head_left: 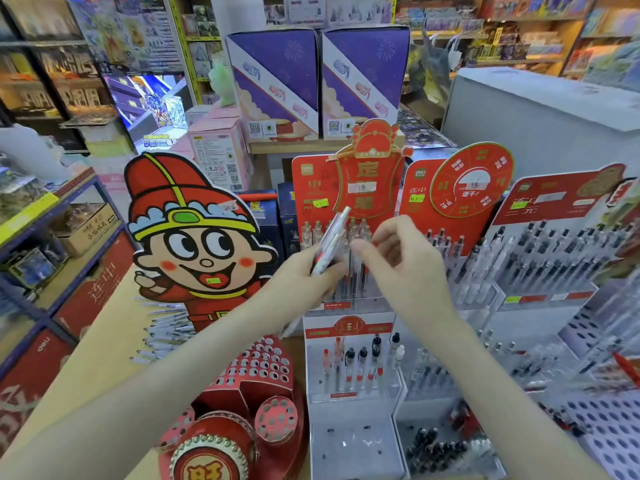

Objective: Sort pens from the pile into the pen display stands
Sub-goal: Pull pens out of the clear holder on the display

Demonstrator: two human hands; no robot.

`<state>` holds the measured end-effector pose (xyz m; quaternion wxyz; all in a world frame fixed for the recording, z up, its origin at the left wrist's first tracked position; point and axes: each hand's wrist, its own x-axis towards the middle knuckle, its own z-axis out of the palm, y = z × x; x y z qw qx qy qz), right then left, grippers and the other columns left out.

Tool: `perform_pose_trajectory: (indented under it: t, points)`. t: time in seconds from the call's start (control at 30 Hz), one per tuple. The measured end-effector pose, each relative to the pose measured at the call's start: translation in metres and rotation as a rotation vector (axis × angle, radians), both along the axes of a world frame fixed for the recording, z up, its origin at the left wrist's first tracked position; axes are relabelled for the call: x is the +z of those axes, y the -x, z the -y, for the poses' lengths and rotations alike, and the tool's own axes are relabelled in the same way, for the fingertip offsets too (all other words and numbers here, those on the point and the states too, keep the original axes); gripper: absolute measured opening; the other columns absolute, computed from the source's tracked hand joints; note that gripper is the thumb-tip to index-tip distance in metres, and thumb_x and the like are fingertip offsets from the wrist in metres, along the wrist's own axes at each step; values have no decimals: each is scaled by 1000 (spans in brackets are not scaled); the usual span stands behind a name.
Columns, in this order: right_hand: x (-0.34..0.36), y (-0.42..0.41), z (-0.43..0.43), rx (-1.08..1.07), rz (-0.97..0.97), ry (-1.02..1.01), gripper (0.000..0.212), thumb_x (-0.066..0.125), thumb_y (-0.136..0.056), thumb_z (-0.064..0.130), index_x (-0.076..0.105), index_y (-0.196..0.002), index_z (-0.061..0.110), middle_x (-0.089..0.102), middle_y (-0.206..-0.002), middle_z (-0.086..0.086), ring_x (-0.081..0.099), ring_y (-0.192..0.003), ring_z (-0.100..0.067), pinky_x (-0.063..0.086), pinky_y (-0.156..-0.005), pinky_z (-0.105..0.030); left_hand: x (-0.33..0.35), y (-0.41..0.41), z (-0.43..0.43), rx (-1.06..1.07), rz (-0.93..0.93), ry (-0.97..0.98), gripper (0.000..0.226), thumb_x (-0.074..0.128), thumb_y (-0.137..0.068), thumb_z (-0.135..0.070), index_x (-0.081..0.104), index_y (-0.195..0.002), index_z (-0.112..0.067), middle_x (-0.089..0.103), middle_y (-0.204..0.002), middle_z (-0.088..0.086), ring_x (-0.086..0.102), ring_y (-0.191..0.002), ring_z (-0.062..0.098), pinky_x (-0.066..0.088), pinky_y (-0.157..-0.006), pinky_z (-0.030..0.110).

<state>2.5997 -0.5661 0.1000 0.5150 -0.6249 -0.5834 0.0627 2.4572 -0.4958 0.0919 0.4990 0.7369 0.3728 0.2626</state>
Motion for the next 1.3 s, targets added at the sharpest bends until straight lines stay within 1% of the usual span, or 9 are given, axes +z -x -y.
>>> perform_pose_trajectory:
  t: [0.1,0.23,0.37,0.53,0.67,0.8,0.97,1.13,1.3]
  points:
    - [10,19,9,112,-121,145,23,69,-81,33,56,-79,14,57,-69,1,48,-60,-3,40,-56,-13,-2,-10,2,45,-65,-194,15,57,-92,-16,60,-106,-21,68,-89,-1,65,-82,16,56,-76,28]
    - [10,13,5,99,-265,202,17,65,-87,26,59,-80,12,62,-77,-9,49,-64,-5,45,-62,-23,4,-16,8,64,-98,-276,27,56,-93,-18,55,-119,-26,67,-95,-2,63,-87,15,53,-75,28]
    - [10,9,10,143,-510,191,9,62,-90,20,61,-83,13,64,-81,-11,57,-74,-18,52,-75,-43,10,-17,9,0,-109,-300,22,62,-89,-25,55,-108,-16,65,-90,6,60,-76,19,52,-70,34]
    - [14,12,13,179,-609,101,5,57,-92,13,61,-91,9,63,-85,-16,59,-77,-23,52,-71,-37,17,-17,6,-72,-73,-312,37,52,-92,-46,55,-113,-15,65,-94,9,61,-78,21,52,-70,37]
    - [26,-5,14,108,-710,-46,6,53,-94,9,57,-96,6,68,-86,-10,66,-74,-22,56,-66,-32,14,-12,2,-111,-119,-304,34,40,-93,-51,54,-96,-20,47,-63,-5,41,-47,2,36,-48,21]
    - [25,-26,19,-18,-534,-190,6,52,-96,12,53,-92,17,67,-84,-4,66,-73,-16,56,-70,-29,6,-6,-6,90,107,-24,30,42,-98,-42,47,-79,-20,39,-55,-3,34,-45,9,31,-43,22]
    - [-2,-29,14,-62,-102,-73,7,54,-94,9,52,-94,15,64,-83,0,60,-77,-5,46,-70,-9,7,0,-5,25,170,-54,10,40,-103,-27,46,-101,-20,43,-53,-4,34,-41,8,32,-41,20]
    - [-15,-31,4,-11,-102,18,9,53,-94,8,52,-92,18,65,-85,2,60,-79,-4,44,-71,-7,15,4,-3,-20,218,-53,11,38,-103,-20,43,-101,-11,54,-50,-8,39,-41,9,37,-44,20]
    - [-11,-35,-4,-10,-16,24,7,53,-93,9,53,-94,16,64,-80,3,60,-78,1,45,-71,-7,14,5,-5,-42,302,13,8,41,-100,-21,46,-105,-25,67,-67,-4,49,-44,11,45,-44,22]
